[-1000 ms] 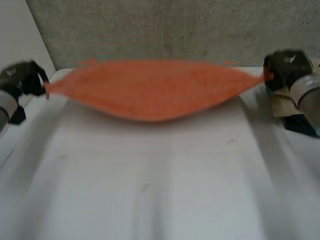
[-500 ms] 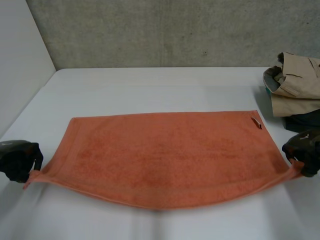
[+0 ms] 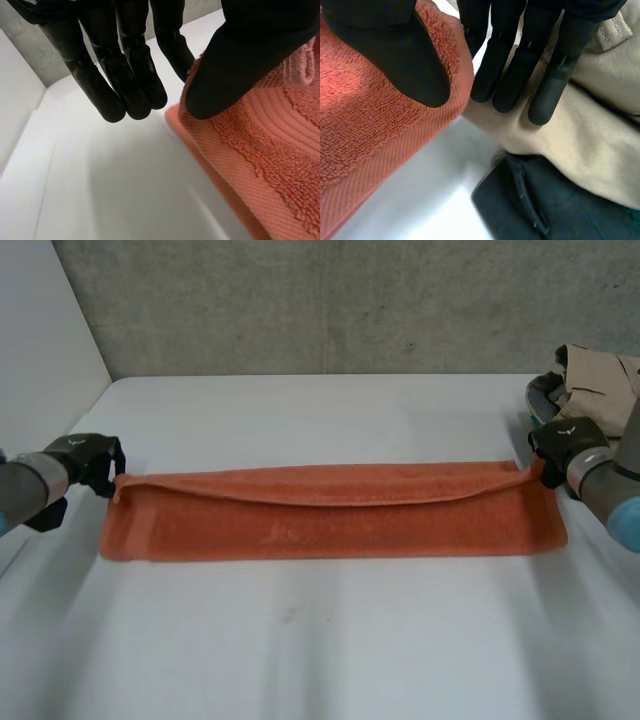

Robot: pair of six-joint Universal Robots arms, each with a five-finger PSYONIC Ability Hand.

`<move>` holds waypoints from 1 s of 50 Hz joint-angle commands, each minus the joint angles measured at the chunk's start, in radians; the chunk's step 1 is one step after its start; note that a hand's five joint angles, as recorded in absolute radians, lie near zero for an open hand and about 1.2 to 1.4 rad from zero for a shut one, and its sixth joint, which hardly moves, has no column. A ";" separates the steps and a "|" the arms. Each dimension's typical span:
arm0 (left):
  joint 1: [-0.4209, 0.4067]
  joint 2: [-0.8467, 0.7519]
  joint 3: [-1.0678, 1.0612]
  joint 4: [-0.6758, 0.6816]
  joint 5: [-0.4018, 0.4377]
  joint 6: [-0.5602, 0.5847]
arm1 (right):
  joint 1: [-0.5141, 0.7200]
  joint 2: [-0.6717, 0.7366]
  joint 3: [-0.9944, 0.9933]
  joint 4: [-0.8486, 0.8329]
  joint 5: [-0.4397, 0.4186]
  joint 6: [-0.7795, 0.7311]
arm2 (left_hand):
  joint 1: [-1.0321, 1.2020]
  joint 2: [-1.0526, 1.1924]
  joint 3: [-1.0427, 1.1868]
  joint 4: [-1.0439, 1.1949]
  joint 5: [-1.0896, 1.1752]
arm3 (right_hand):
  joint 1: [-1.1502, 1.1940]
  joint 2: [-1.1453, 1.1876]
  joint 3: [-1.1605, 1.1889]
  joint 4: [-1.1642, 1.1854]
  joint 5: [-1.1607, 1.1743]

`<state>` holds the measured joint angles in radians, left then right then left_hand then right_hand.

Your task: Fold the laundry.

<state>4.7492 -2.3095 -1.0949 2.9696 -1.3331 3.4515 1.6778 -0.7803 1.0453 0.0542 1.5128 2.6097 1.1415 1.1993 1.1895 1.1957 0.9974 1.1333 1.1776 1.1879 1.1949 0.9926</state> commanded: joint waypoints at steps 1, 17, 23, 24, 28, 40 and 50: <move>-0.038 -0.111 0.160 0.003 -0.086 0.003 | 0.023 0.104 -0.145 -0.005 0.053 0.004 | 0.255 0.197 0.207 0.201 0.224 | 0.263 0.219 0.208 0.201 0.229; -0.116 -0.188 0.222 0.060 -0.120 0.009 | 0.080 0.225 -0.288 0.006 0.104 -0.048 | -0.646 -0.703 -0.694 -0.700 -0.676 | -0.583 -0.627 -0.637 -0.644 -0.616; -0.120 -0.146 0.178 0.143 -0.150 0.009 | 0.089 0.187 -0.225 0.003 0.116 -0.060 | -0.772 -0.830 -0.820 -0.827 -0.803 | -0.662 -0.707 -0.717 -0.724 -0.696; -0.121 -0.133 0.161 0.158 -0.150 0.009 | 0.089 0.173 -0.202 -0.002 0.110 -0.053 | -0.787 -0.845 -0.835 -0.841 -0.817 | -0.662 -0.707 -0.717 -0.724 -0.696; -0.136 -0.110 0.124 0.196 -0.138 0.014 | 0.097 0.145 -0.156 -0.025 0.070 -0.028 | -0.816 -0.874 -0.864 -0.871 -0.847 | -0.662 -0.707 -0.717 -0.724 -0.696; -0.199 -0.238 0.211 0.339 -0.071 0.107 | 0.123 0.222 -0.183 -0.178 -0.028 0.012 | -0.843 -0.901 -0.891 -0.897 -0.873 | -0.648 -0.692 -0.702 -0.709 -0.681; -0.201 -0.407 0.444 0.339 -0.100 0.130 | 0.126 0.335 -0.295 -0.321 0.018 0.001 | -0.790 -0.848 -0.838 -0.844 -0.821 | -0.648 -0.692 -0.702 -0.709 -0.681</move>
<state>4.5460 -2.6303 -0.7760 3.3117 -1.4074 3.5717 1.8070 -0.4970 0.8025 -0.1841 1.4962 2.6155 0.3075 0.2964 0.2999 0.2971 0.1113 0.4765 0.4657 0.4839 0.4736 0.2554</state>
